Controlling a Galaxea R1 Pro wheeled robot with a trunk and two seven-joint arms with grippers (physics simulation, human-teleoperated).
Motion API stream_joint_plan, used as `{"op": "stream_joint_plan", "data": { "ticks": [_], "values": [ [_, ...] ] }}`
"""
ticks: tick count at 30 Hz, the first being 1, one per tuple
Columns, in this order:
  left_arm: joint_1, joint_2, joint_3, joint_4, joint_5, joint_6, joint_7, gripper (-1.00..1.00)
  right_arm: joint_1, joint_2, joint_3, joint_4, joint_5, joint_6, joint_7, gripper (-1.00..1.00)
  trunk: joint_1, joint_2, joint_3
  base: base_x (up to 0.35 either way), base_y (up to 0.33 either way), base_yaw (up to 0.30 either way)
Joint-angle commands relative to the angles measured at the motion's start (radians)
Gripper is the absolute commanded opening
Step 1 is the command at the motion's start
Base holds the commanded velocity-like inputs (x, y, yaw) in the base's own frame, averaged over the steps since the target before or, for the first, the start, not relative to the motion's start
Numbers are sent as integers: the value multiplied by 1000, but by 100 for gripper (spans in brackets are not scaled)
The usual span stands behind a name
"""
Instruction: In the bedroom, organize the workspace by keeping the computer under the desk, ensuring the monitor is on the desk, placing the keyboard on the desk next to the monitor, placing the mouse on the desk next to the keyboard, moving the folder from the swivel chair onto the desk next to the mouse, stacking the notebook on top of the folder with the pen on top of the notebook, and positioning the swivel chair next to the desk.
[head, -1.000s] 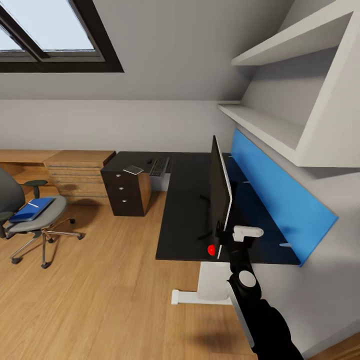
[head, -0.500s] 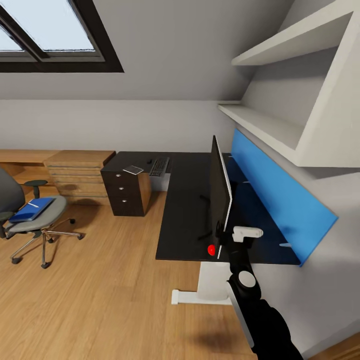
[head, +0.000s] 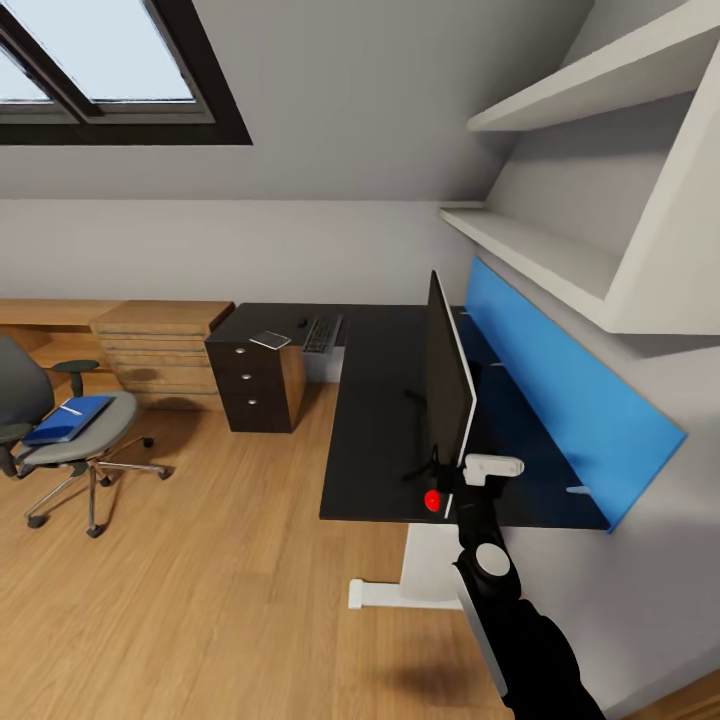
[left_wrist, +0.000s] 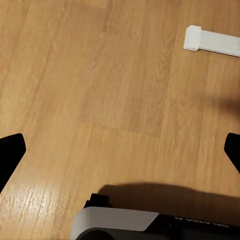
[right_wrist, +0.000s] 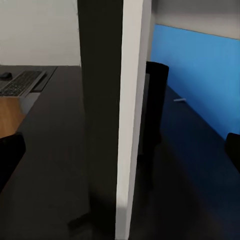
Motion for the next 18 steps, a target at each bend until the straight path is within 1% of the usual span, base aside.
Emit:
{"op": "stream_joint_plan", "data": {
  "ticks": [1,18],
  "values": [
    [-1,0,9,0,-7,-2,-1,100,-1,0,2,-1,9,7,-6,100,0,-2,-2,0,13,0],
    [-1,0,9,0,-7,-2,-1,100,-1,0,2,-1,9,-7,-7,100,0,-2,-2,0,2,0]
  ]
}}
